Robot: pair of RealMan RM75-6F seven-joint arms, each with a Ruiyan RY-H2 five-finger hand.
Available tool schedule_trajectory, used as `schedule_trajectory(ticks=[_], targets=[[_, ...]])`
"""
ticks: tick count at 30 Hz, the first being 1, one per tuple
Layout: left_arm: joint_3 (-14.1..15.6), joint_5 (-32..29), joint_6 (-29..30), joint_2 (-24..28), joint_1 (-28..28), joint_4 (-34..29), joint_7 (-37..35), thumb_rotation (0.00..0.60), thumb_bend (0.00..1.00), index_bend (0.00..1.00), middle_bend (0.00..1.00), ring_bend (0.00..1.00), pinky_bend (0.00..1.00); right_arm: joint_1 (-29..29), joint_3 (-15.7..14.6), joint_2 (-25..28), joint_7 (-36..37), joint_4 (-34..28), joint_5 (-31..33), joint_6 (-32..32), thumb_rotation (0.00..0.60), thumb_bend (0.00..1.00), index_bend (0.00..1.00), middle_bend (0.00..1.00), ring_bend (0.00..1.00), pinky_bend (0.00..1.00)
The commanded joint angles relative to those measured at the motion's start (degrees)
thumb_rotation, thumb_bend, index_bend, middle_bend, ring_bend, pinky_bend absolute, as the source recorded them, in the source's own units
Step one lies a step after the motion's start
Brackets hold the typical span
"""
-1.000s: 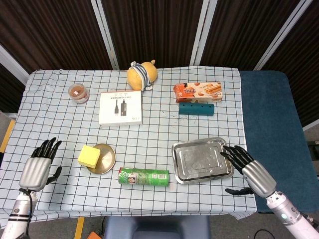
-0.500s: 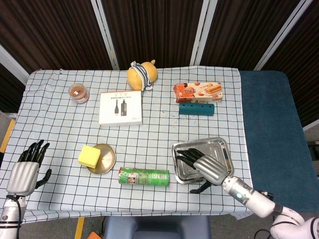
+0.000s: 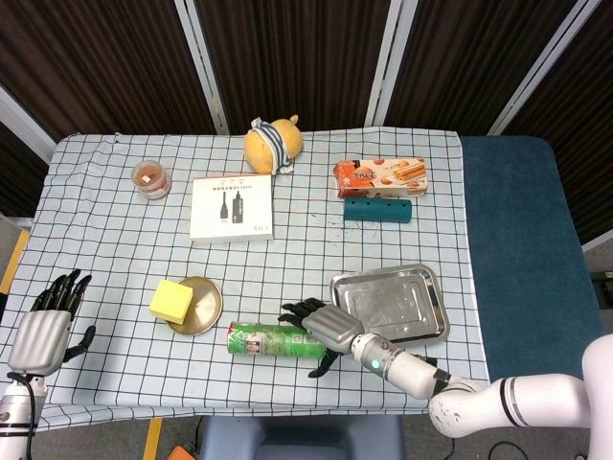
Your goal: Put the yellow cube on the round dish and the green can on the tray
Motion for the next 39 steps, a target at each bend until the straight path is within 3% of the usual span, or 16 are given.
schedule_trajectory(ticks=[1,8,20,25,31,39], targets=[[-0.34,-0.43,-0.73,0.13,0.05,0.1,-0.42,0.6,0.39,0.0,0.0,0.0,0.19,5.41,-2.01,-5.66,-7.72,0.7,6.94,3.54,0.6,0.04,0.22,0.09,0.0,0.0],[-0.82,-1.16,-2.81,0.51,-0.07,-0.08,-0.93,0.6,0.39,0.0,0.0,0.0,0.19,9.7,-3.02,-11.67,-14.4,3.21,15.63,9.51,0.6,0.04,0.23,0.1,0.01,0.0],[-1.07,-0.28,-3.9,0.97,0.22,-0.49,-1.5,0.6,0.39,0.0,0.0,0.0,0.19,10.43,-1.84,-18.39,-17.73,8.59,18.28,16.57,0.6,0.04,0.27,0.14,0.06,0.0],[-1.07,0.18,-4.11,1.04,0.36,-0.45,-1.54,0.6,0.39,0.0,0.0,0.0,0.19,9.39,-1.66,-21.07,-18.87,11.15,16.04,20.5,0.6,0.04,0.42,0.28,0.22,0.08],[-1.18,0.05,-4.83,1.2,0.4,-0.71,-1.25,0.6,0.39,0.0,0.0,0.0,0.19,7.1,-1.56,-23.92,-20.07,14.15,11.35,25.81,0.6,0.04,0.65,0.47,0.46,0.26],[-1.18,0.19,-5.47,1.37,0.39,-0.98,-0.9,0.6,0.39,0.0,0.0,0.0,0.19,4.43,-0.94,-23.09,-20.23,13.42,8.81,27.73,0.6,0.06,0.71,0.52,0.51,0.32]])
